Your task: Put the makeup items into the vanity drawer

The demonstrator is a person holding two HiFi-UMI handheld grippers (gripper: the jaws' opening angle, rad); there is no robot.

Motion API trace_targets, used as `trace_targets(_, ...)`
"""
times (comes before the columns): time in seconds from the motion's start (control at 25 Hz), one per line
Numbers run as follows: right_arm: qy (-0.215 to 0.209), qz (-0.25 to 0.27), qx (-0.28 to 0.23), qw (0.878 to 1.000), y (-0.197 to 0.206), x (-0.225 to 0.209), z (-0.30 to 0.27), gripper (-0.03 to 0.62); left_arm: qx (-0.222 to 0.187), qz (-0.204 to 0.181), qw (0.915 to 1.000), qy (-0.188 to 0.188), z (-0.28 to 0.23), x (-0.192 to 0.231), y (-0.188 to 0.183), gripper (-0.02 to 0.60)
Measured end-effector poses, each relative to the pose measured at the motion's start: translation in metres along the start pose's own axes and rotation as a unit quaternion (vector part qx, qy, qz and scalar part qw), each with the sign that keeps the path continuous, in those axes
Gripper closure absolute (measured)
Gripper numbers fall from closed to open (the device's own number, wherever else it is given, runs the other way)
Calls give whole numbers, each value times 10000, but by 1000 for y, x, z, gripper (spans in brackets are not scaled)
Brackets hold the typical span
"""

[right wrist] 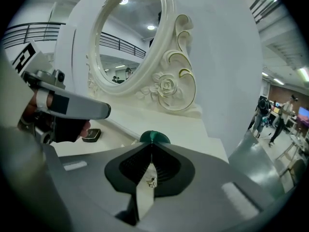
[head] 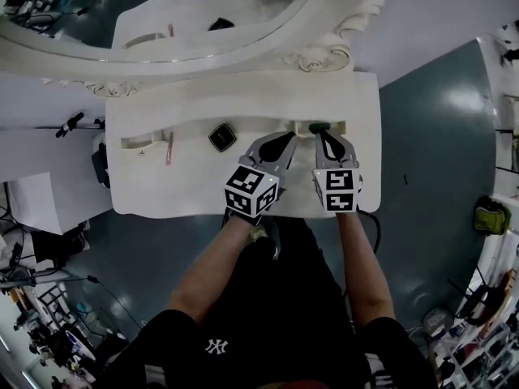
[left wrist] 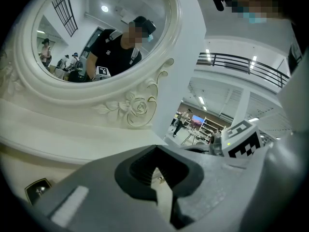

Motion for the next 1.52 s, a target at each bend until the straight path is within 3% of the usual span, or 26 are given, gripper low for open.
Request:
trace_targets(0.6, -35, 36, 375, 9993, 9, -3, -7, 507, 14, 28, 9999, -98, -1, 2, 2, 581)
trace_targets(1.12, -48, -2, -28, 10000, -7, 28, 11, 540, -108, -18, 9997, -224, 34, 0, 10, 581)
trace_targets(1.52, -408, 151, -325, 9985, -23, 78, 19, 563, -309, 1, 9980, -559, 85, 7, 18, 581)
Point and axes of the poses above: the fingertips, and each gripper's own axes: z backward along the fingers, x to its left, y out of its underside, the point moved 10 cm from there along z, backward along the fingers, and after that the axes turned 6 degrees about z, right-handed, at the moved point
